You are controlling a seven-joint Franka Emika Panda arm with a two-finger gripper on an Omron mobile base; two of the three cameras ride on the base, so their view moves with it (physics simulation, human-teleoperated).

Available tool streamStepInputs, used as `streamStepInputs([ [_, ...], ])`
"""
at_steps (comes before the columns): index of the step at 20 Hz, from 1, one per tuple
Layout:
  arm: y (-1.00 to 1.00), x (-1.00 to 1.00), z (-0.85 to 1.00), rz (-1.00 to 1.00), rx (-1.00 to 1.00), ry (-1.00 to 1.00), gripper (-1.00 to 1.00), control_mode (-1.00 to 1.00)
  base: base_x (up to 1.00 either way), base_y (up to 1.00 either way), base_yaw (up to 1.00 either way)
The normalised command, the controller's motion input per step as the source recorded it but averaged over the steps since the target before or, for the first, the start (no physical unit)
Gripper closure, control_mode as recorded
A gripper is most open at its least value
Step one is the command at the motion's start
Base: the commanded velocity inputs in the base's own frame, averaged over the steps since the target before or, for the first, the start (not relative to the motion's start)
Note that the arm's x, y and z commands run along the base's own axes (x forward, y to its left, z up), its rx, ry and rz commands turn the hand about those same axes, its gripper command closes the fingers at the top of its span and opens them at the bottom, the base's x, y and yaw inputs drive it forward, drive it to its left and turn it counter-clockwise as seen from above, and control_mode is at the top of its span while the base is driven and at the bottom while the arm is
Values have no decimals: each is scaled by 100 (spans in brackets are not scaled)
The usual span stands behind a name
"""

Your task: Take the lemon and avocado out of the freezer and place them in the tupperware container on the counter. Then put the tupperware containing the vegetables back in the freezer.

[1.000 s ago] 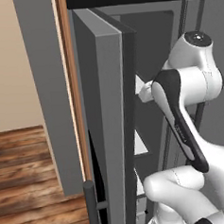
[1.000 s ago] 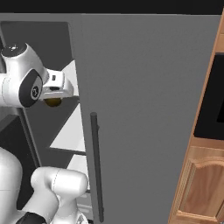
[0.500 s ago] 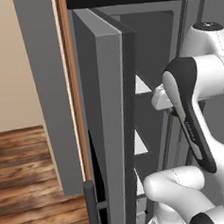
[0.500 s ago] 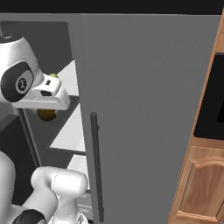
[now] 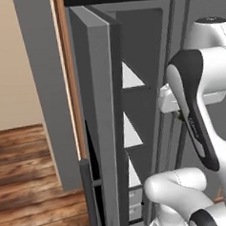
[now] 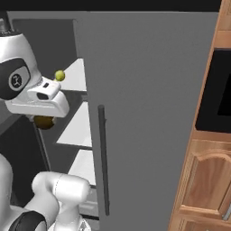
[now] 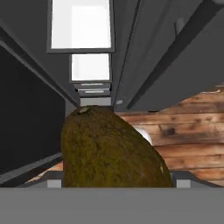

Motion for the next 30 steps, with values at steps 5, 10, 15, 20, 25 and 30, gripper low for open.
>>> streamStepInputs([
  [5,0,0,0,0,0,0,100,100,-35,-41,-6],
  [10,0,0,0,0,0,0,100,100,14,-88,7],
  [15,0,0,0,0,0,0,100,100,1,-68,55],
  [20,0,0,0,0,0,0,100,100,0,-12,82],
  [25,0,0,0,0,0,0,100,100,-3,-1,88],
  [30,0,0,0,0,0,0,100,100,-25,1,92],
])
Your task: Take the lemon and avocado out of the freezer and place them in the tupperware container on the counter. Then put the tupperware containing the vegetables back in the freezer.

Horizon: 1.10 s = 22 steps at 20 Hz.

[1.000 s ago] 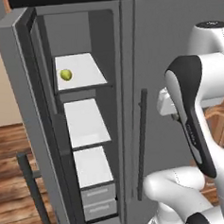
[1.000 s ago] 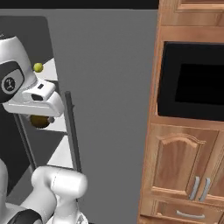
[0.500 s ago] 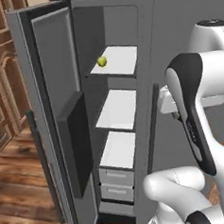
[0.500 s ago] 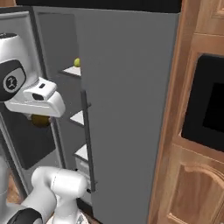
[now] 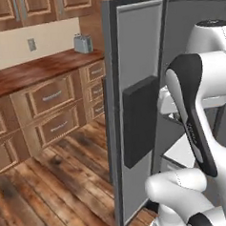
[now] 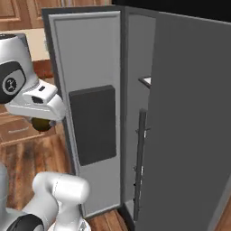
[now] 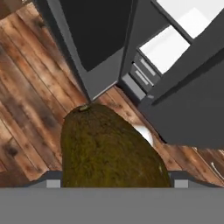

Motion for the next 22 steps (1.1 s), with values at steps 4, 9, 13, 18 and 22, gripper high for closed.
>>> streamStepInputs([
  [4,0,0,0,0,0,0,100,100,-44,19,88],
  [9,0,0,0,0,0,0,100,100,-23,51,75],
  [13,0,0,0,0,0,0,100,100,-2,53,63],
  [18,0,0,0,0,0,0,100,100,61,38,23],
  [22,0,0,0,0,0,0,100,100,100,29,0],
])
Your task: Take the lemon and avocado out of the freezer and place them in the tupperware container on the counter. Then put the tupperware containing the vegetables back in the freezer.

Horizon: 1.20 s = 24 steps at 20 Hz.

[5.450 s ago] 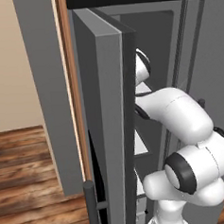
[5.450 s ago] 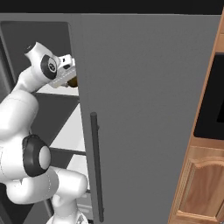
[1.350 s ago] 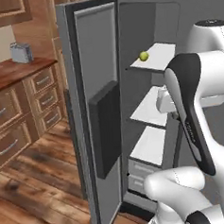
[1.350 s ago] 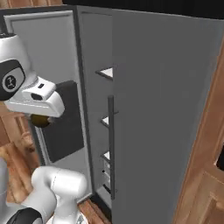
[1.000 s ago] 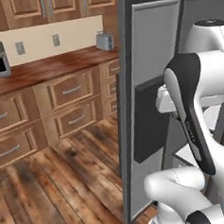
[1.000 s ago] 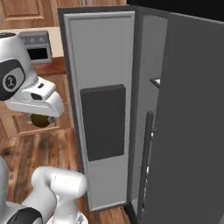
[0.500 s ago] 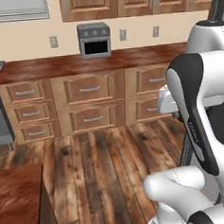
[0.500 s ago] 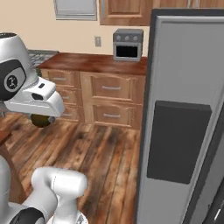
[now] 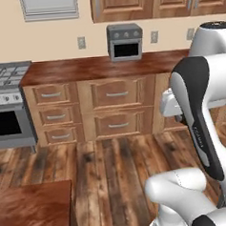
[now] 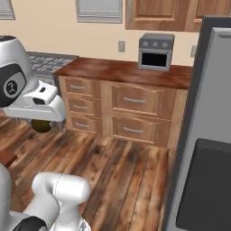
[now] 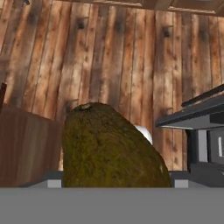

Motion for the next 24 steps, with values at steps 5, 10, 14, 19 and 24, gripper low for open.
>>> streamStepInputs([
  [5,0,0,0,0,0,0,100,100,100,15,-1],
  [10,0,0,0,0,0,0,100,100,100,6,-1],
  [14,0,0,0,0,0,0,100,100,100,10,0],
  [19,0,0,0,0,0,0,100,100,100,28,14],
  [24,0,0,0,0,0,0,100,100,100,30,50],
])
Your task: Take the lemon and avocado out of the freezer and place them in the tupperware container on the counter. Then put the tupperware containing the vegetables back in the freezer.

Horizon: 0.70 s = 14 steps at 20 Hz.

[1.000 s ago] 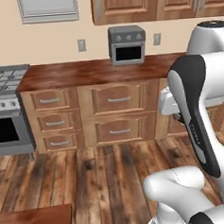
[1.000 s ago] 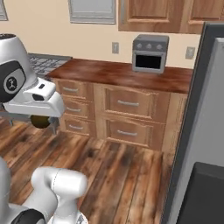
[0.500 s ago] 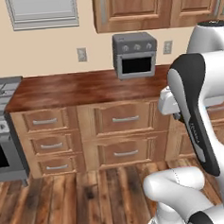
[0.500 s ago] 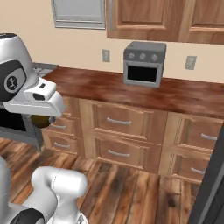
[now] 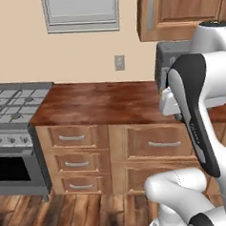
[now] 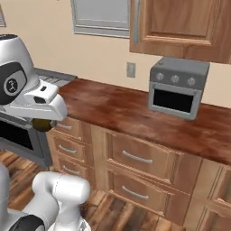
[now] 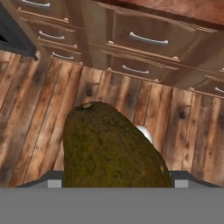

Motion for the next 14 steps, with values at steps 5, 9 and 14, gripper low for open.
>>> streamStepInputs([
  [5,0,0,0,0,0,0,100,100,90,28,65],
  [9,0,0,0,0,0,0,100,100,79,24,69],
  [14,0,0,0,0,0,0,100,100,64,25,73],
])
